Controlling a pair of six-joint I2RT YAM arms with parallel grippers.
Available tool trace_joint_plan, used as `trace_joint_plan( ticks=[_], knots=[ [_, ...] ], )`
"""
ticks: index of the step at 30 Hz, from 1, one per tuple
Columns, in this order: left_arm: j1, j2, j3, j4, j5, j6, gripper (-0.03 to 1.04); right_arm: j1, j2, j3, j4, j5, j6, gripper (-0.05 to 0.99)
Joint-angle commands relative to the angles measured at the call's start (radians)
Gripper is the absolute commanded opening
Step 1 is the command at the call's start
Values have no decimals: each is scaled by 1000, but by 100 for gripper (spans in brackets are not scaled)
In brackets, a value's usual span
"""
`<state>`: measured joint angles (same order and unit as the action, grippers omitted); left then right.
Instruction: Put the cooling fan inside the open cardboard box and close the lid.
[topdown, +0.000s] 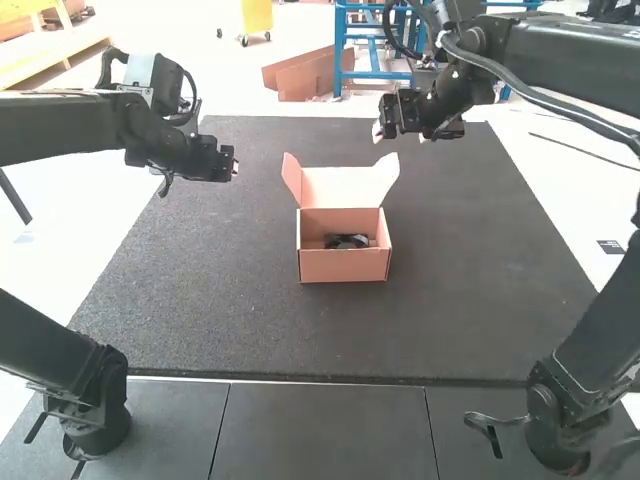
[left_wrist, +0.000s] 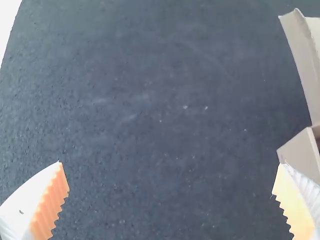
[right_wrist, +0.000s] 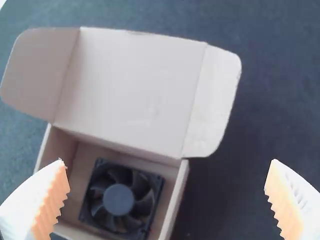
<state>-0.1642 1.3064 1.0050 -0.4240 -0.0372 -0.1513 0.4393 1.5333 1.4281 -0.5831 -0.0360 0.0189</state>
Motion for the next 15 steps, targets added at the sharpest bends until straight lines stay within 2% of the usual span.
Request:
trace_joint_plan(
  ticks=[1,5,11,15],
  knots=[
    [-9,57,60,22,-10,-13,97,-42,-67,-110,89,31,-31,90],
    [-18,142,115,31,-21,-28,97,-82,-71,-166,143,7,-23,90],
    [-72,258,211,42,-27,-65,97,-109,-10,-156,192,-15,-19,90],
    [-104,333,277,34,-27,-94,97,-140,56,-104,197,-88,4,90]
  ],
)
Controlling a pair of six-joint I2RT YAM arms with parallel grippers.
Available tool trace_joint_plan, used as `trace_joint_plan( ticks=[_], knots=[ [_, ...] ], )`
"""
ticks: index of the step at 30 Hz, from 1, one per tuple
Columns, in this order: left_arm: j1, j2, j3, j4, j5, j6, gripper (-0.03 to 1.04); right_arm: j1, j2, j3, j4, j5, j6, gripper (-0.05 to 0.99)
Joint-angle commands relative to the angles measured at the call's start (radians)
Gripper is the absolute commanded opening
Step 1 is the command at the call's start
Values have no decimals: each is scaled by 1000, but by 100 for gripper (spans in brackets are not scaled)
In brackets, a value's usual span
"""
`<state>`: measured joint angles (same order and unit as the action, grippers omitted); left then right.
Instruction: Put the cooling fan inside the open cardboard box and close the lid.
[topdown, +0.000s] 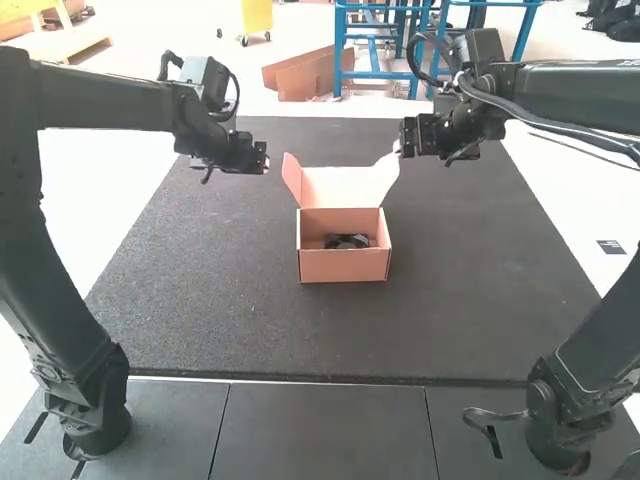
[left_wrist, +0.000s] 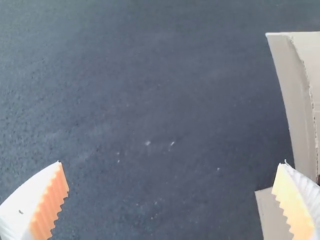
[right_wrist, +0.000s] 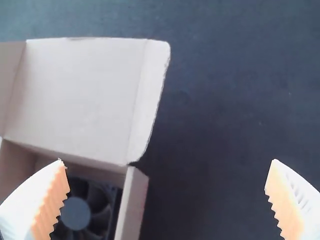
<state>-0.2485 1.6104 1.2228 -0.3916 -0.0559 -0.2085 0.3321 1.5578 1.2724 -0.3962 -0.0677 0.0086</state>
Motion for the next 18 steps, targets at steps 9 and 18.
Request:
trace_joint_plan(
  ticks=[9,18],
  knots=[
    [-31,134,162,-21,-18,-46,97,-51,162,177,3,-147,68,90],
    [-35,164,199,-9,-21,-42,97,-53,249,260,-32,-218,70,88]
  ],
)
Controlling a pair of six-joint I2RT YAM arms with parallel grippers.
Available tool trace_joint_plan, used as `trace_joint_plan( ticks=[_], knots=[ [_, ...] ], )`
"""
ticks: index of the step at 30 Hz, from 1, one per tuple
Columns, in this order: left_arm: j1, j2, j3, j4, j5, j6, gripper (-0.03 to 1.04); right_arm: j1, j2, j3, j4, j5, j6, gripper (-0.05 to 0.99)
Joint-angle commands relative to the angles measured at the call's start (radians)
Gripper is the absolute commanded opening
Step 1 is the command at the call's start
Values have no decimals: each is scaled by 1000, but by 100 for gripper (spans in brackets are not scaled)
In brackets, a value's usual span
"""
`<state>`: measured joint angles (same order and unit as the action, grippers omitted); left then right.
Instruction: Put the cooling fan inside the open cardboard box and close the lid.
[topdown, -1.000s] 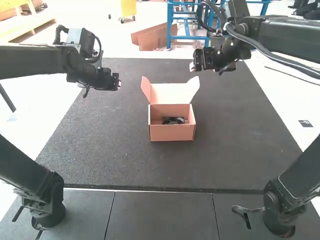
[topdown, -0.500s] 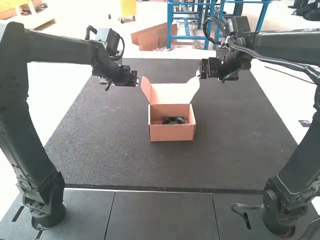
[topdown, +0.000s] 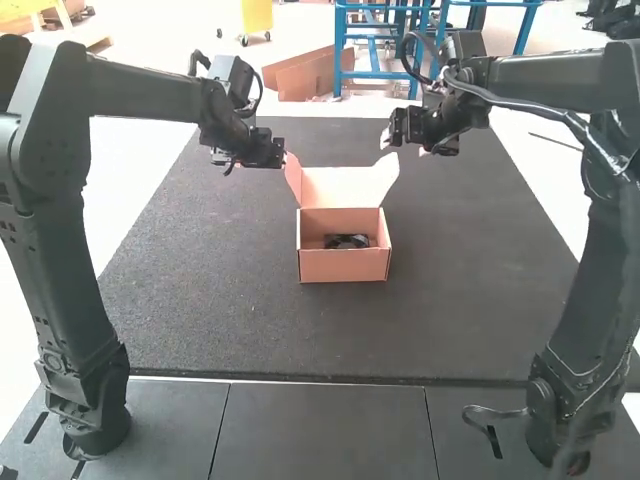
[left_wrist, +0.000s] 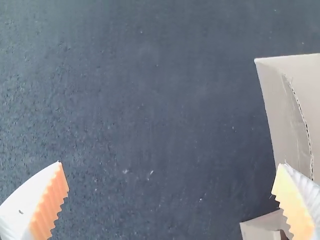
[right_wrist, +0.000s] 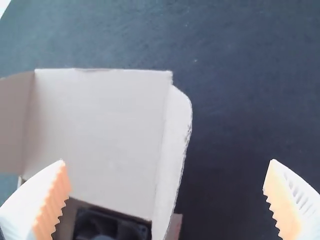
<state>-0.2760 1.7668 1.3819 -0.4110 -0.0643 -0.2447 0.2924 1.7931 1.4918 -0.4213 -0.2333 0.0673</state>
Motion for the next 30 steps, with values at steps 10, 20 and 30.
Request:
trace_joint_plan(
  ticks=[10,20,30],
  knots=[
    [-17,25,57,17,21,-5,97,-13,80,96,-30,-77,29,83],
    [-46,34,65,35,40,-7,97,-9,129,134,-27,-77,43,79],
    [-48,40,69,35,38,-5,97,-7,193,189,-24,-77,54,54]
  ],
)
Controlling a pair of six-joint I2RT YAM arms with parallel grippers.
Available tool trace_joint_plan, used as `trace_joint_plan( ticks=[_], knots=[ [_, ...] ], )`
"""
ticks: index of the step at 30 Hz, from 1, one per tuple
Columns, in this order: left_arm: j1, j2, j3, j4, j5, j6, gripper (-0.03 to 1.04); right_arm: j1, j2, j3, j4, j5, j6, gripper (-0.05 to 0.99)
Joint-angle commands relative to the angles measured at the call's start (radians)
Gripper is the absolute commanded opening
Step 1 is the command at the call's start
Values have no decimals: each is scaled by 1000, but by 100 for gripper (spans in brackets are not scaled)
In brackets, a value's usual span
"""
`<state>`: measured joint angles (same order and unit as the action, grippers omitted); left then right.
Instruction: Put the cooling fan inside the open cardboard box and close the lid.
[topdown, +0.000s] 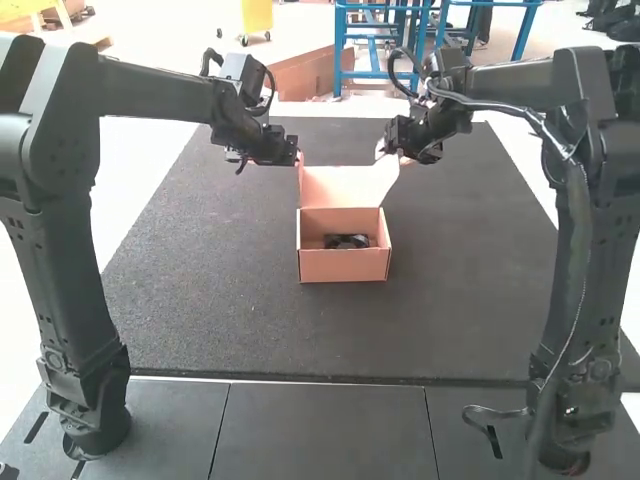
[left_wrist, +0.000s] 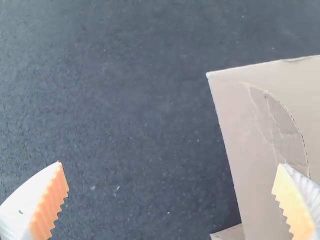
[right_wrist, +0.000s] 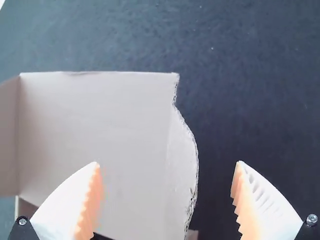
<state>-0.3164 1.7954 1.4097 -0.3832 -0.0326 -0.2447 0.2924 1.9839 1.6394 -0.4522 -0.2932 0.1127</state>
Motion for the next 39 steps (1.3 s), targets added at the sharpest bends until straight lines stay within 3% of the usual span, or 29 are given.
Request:
trace_joint_plan(
  ticks=[1,7,29,39],
  knots=[
    [-7,12,41,7,7,-5,97,-7,6,46,7,-17,8,51],
    [-6,13,41,9,7,-5,97,-6,10,56,15,-17,13,30],
    [-6,16,40,6,7,-2,97,-2,10,51,1,-9,10,9],
    [-6,13,41,3,7,-2,97,-1,-11,62,-63,-6,4,3]
  ],
)
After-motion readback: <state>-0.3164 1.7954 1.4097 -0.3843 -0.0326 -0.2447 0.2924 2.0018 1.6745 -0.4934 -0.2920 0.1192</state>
